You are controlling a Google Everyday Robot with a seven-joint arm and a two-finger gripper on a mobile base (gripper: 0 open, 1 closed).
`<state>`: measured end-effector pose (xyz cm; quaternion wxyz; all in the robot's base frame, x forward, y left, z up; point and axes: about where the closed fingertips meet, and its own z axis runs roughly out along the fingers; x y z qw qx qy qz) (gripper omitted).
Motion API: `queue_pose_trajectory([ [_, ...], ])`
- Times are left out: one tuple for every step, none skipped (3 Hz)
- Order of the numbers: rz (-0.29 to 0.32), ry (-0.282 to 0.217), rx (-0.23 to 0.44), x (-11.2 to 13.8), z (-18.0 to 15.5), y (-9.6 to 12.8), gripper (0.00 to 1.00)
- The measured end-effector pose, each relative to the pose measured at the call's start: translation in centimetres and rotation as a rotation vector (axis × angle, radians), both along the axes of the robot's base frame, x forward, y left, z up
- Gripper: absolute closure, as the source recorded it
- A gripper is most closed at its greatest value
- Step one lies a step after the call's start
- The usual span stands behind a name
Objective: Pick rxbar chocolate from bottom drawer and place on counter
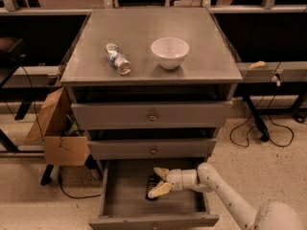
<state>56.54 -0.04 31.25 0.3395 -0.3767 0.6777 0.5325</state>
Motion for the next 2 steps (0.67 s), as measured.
queue_pose_trajectory([
  [0.028,-0.064,-0.069,1.6,-1.5,1.3,0.0],
  [0.008,-0.092,-0.124,3.3,-3.8,0.8,0.0],
])
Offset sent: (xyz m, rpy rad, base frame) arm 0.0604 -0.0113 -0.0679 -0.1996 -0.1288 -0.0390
